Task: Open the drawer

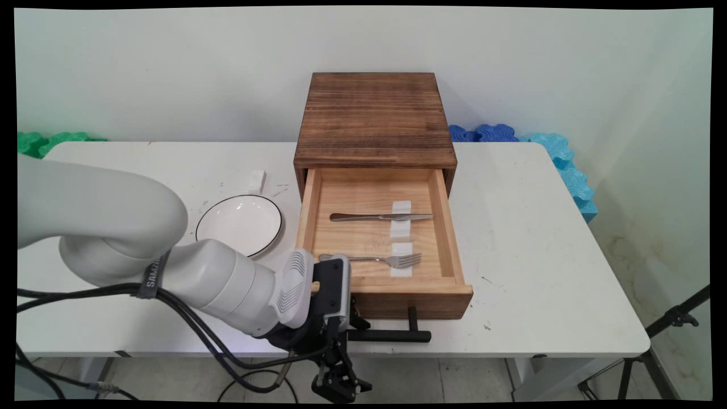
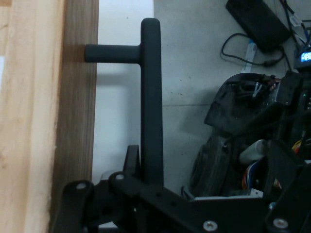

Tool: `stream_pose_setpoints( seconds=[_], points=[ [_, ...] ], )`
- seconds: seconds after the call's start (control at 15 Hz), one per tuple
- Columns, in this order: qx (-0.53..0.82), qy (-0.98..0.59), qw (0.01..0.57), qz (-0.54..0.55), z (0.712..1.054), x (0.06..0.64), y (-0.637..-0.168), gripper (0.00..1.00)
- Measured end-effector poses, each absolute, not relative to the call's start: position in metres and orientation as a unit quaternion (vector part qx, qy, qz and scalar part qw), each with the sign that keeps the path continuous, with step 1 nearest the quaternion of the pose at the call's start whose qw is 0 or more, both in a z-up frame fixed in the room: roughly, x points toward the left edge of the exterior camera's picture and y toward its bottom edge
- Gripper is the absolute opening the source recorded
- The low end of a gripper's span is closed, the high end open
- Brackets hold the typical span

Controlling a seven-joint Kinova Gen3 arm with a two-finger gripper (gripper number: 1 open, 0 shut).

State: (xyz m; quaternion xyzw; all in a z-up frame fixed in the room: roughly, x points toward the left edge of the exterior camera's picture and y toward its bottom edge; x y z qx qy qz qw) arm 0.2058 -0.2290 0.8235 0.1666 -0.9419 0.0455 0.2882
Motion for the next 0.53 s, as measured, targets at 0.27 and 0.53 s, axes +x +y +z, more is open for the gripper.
stream_pose_setpoints(
  seconds=[0.27, 0.53],
  points=[
    [0.165, -0.942, 0.289, 0.043, 0.825, 0.2056, -0.2235, 1.0],
    [0.163, -0.942, 0.29, 0.043, 0.8263, 0.2064, -0.2195, 1.0]
  ],
)
